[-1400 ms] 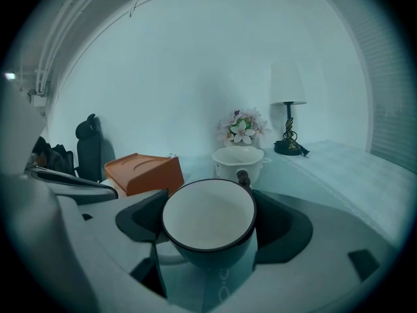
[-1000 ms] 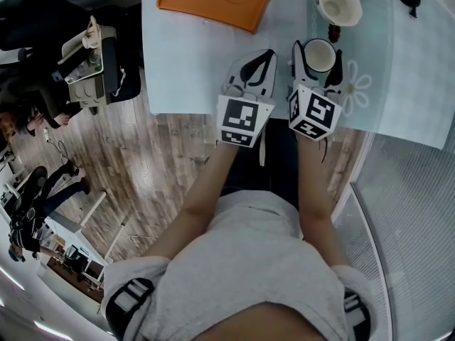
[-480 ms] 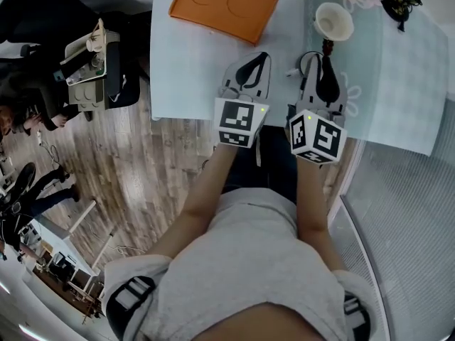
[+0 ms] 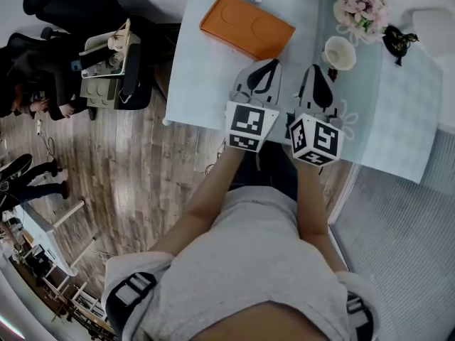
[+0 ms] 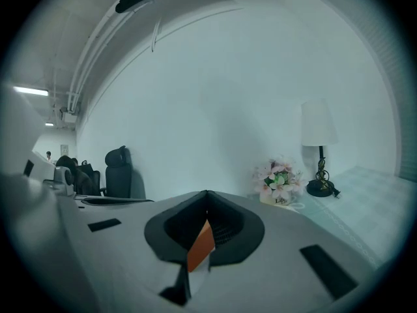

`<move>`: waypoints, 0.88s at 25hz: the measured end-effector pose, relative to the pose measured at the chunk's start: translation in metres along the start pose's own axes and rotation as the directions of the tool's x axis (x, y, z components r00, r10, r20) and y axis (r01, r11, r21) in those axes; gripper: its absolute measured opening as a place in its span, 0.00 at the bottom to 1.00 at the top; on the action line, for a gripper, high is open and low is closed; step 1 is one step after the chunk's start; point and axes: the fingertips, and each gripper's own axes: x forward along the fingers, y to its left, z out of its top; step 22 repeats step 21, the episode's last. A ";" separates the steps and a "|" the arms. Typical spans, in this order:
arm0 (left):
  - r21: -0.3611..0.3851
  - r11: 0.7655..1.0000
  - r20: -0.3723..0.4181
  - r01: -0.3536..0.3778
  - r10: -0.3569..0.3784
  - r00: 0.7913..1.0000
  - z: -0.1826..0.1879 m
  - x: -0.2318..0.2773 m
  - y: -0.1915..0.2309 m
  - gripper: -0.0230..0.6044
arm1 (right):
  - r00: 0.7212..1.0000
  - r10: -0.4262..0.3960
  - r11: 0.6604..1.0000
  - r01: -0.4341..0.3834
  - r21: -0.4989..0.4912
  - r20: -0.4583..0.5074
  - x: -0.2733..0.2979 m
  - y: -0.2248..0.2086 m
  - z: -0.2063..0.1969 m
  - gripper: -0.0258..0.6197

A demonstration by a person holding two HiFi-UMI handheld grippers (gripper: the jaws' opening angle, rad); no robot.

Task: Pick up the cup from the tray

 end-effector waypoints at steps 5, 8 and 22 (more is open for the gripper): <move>0.005 1.000 0.018 -0.028 0.028 0.999 0.013 -0.008 0.013 0.05 | 1.000 0.028 1.000 -0.028 -0.013 -0.004 0.003 0.015 0.005 0.05; 0.006 0.999 0.023 -0.049 0.049 0.999 0.016 -0.012 0.021 0.05 | 0.999 0.043 0.999 -0.043 -0.022 0.002 0.006 0.021 0.008 0.05; 0.015 0.997 0.032 -0.078 0.078 0.996 0.025 -0.007 0.030 0.05 | 0.996 0.090 0.994 -0.092 -0.067 -0.024 0.021 0.034 0.008 0.05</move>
